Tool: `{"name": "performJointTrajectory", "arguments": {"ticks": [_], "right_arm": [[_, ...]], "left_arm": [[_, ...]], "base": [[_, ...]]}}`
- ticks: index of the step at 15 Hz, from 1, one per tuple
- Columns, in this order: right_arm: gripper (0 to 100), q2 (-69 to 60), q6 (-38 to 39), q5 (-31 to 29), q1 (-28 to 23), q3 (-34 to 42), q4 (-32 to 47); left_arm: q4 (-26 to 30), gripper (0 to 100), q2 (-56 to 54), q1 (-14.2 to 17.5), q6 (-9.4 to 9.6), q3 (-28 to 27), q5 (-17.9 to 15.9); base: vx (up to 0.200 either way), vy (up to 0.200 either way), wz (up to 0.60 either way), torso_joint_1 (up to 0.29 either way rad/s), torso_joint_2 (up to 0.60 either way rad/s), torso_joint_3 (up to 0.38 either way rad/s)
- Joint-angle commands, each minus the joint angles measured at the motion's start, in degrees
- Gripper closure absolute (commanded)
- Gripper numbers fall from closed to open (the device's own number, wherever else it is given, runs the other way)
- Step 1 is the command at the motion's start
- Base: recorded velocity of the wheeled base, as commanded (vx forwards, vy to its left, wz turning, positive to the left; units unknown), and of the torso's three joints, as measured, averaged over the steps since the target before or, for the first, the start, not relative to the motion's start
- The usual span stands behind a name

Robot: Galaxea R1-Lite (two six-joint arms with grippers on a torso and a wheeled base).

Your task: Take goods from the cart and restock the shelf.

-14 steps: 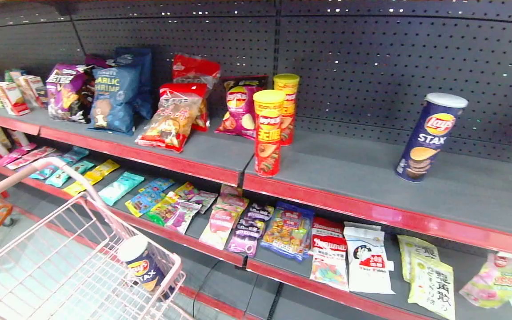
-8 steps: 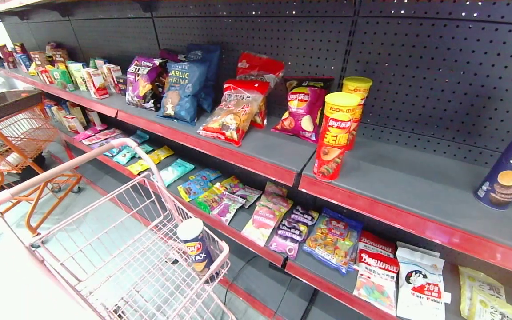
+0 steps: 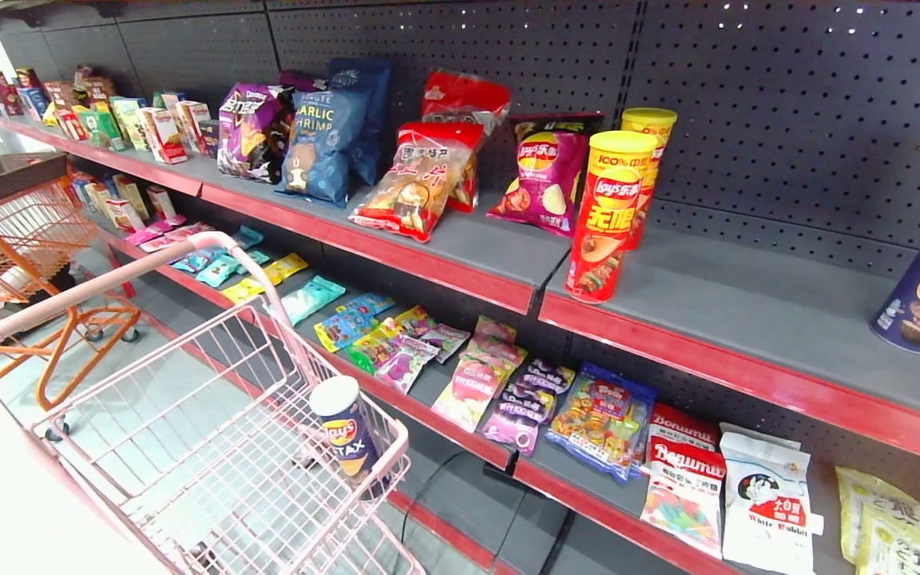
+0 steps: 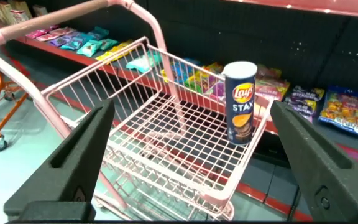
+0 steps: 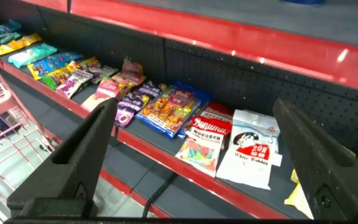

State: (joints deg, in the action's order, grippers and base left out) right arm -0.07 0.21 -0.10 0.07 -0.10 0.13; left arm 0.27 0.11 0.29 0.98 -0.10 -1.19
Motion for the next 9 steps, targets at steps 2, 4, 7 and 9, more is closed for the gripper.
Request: {"name": "performJointTrajectory", "arguments": {"ticks": [2, 4, 7, 9], "right_arm": [[0, 0.07, -0.03, 0.01, 0.01, 0.01, 0.04], [0, 0.07, -0.03, 0.01, 0.01, 0.01, -0.05], [0, 0.07, -0.03, 0.01, 0.01, 0.01, 0.04], [0, 0.07, -0.03, 0.01, 0.01, 0.01, -0.05]], "left_arm": [[0.0, 0, 0.07, -0.03, -0.01, 0.01, -0.04], [0.0, 0, 0.07, -0.03, -0.01, 0.01, -0.04], [0.0, 0, 0.07, 0.06, -0.01, 0.01, -0.04], [0.0, 0, -0.02, -0.03, -0.01, 0.01, -0.04]], "base": [[0.0, 0.0, 0.0, -0.171, 0.44, 0.271], [0.0, 0.0, 0.0, -0.2, 0.53, 0.325], [0.0, 0.0, 0.0, -0.204, 0.55, 0.341], [0.0, 0.0, 0.0, -0.176, 0.53, 0.344]]}}
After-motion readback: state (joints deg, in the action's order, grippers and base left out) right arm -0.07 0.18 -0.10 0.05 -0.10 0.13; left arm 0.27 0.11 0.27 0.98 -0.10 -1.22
